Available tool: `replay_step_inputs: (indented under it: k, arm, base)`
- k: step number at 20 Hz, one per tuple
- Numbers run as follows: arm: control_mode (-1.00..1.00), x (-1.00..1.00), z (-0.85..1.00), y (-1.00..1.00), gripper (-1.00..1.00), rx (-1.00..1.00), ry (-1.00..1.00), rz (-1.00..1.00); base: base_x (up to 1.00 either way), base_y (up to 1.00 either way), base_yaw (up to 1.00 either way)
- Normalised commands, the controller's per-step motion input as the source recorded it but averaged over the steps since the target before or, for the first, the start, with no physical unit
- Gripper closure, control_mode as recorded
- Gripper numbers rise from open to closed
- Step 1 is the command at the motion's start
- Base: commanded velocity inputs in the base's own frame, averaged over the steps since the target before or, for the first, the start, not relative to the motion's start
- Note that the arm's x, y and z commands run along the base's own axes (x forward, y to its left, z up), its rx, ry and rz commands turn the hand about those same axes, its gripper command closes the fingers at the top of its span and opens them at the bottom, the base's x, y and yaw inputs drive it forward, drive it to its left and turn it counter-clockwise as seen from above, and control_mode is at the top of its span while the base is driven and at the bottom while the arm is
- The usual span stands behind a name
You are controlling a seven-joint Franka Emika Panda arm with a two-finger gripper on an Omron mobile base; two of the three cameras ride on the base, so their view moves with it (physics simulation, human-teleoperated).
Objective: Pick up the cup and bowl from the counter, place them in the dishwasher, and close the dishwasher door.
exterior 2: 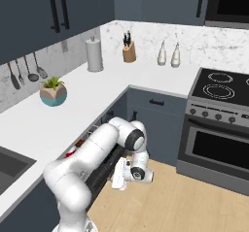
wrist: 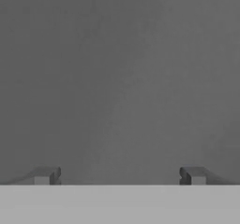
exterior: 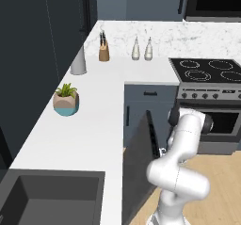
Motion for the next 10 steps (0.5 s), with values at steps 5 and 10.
replay_step_inputs:
  k: [5, 10]
  arm:
    - [-1.00, 0.11, 0.30, 1.00, -1.00, 0.11, -0.38, 0.00]
    - [-1.00, 0.26, 0.18, 1.00, -1.00, 0.11, -0.41, 0.00]
  base:
    - [0.00, 0.00, 0.00]
    - [0.00, 0.00, 0.00]
